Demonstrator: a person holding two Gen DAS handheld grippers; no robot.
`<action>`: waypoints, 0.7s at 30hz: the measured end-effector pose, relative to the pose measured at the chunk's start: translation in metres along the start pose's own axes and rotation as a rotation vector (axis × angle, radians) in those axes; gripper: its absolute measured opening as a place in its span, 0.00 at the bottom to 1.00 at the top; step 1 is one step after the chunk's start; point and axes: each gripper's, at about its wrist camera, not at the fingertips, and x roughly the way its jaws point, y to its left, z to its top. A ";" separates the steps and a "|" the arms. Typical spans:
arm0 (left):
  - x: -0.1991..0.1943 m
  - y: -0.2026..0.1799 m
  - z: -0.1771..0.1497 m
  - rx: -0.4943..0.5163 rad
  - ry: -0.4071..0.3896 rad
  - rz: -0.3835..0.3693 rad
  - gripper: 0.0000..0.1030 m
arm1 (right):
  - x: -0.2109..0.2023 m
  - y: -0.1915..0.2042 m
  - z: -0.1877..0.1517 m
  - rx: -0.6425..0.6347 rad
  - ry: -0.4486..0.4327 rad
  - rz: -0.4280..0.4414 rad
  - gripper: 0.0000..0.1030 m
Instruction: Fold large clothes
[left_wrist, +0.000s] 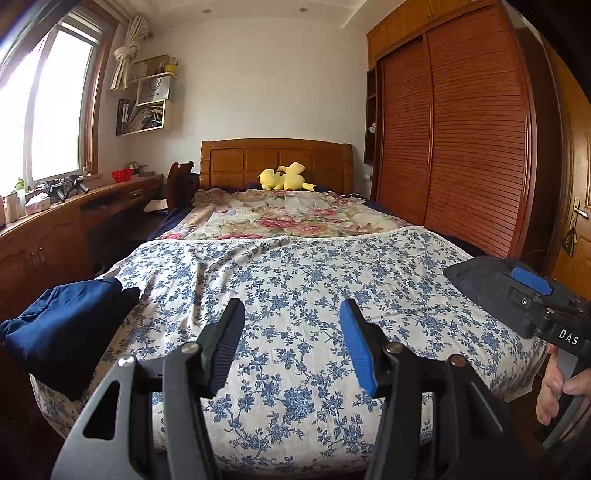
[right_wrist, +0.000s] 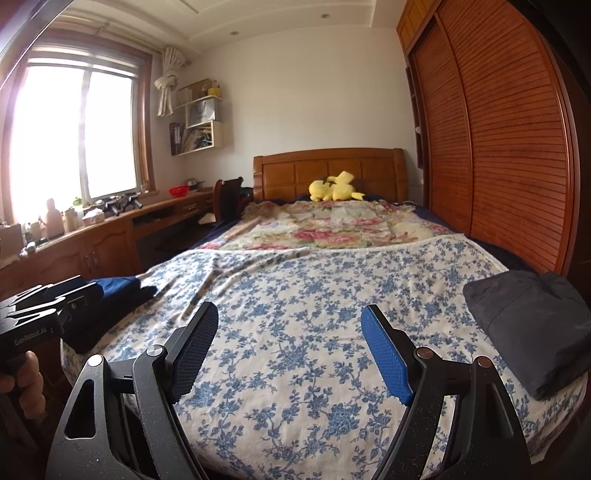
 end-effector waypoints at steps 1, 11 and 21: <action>0.000 0.000 0.000 -0.001 -0.001 0.000 0.51 | 0.000 0.000 0.000 0.000 0.000 0.001 0.79; -0.001 -0.001 -0.003 -0.007 -0.001 0.003 0.51 | -0.002 0.003 0.003 -0.009 -0.003 0.007 0.79; -0.001 -0.002 -0.004 -0.004 -0.005 0.009 0.51 | -0.002 0.005 0.003 -0.011 -0.001 0.009 0.79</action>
